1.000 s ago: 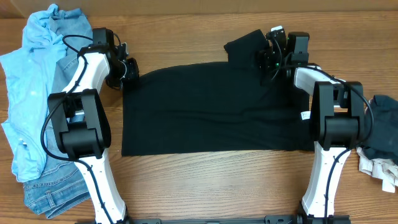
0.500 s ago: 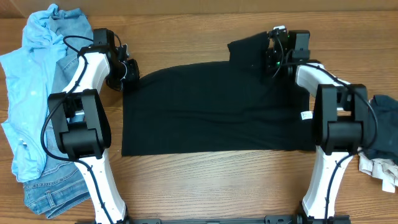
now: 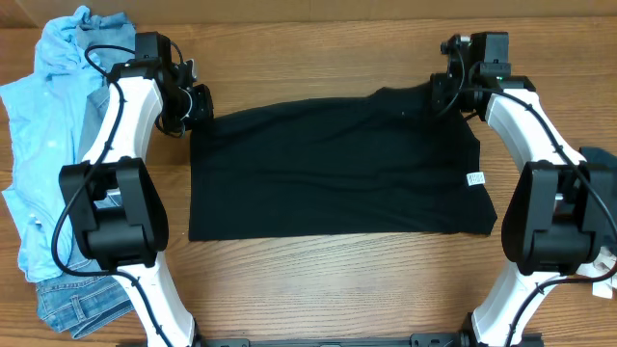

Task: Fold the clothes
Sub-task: 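Fold the T-shirt's top half down toward the bottom hem with both grippers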

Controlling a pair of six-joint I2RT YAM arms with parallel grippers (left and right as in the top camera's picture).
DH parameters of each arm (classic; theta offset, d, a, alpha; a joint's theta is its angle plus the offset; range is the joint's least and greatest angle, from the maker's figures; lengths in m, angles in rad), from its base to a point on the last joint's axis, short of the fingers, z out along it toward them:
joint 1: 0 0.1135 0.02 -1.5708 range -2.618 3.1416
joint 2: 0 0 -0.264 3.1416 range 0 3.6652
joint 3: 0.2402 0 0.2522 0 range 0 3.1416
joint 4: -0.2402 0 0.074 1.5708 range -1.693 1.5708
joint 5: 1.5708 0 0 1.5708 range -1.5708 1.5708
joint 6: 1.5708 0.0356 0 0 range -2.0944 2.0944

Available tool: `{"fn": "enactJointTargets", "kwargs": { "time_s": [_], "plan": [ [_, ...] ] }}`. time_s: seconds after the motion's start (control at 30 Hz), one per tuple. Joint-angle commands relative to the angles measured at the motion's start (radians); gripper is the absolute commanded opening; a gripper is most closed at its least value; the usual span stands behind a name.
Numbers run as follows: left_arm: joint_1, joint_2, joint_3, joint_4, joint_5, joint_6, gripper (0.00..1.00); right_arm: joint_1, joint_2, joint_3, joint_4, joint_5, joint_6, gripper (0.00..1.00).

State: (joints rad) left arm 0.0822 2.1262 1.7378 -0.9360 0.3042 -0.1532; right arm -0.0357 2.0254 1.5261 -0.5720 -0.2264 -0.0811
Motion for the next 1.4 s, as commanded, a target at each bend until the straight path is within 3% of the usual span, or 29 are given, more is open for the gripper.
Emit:
{"fn": "enactJointTargets", "kwargs": {
  "time_s": [0.0,0.57,0.83,1.17,1.37],
  "plan": [
    [-0.004,-0.064,-0.007,-0.050,0.010,0.019,0.04,-0.006,-0.062,0.014,-0.067,0.067,0.007,0.06],
    [-0.003,-0.073,-0.007,-0.435,-0.105,0.019,0.04,-0.086,-0.146,0.014,-0.577,0.129,0.072,0.04],
    [-0.003,-0.073,-0.007,-0.452,-0.106,0.020,0.04,-0.109,-0.166,0.048,-0.699,0.026,0.084,0.04],
    [-0.004,-0.073,-0.007,-0.523,-0.106,0.049,0.04,-0.148,-0.284,0.086,-0.921,0.079,0.082,0.04],
    [-0.004,-0.073,-0.007,-0.593,-0.105,0.049,0.04,-0.150,-0.282,0.042,-0.933,0.103,0.082,0.07]
  ]
}}
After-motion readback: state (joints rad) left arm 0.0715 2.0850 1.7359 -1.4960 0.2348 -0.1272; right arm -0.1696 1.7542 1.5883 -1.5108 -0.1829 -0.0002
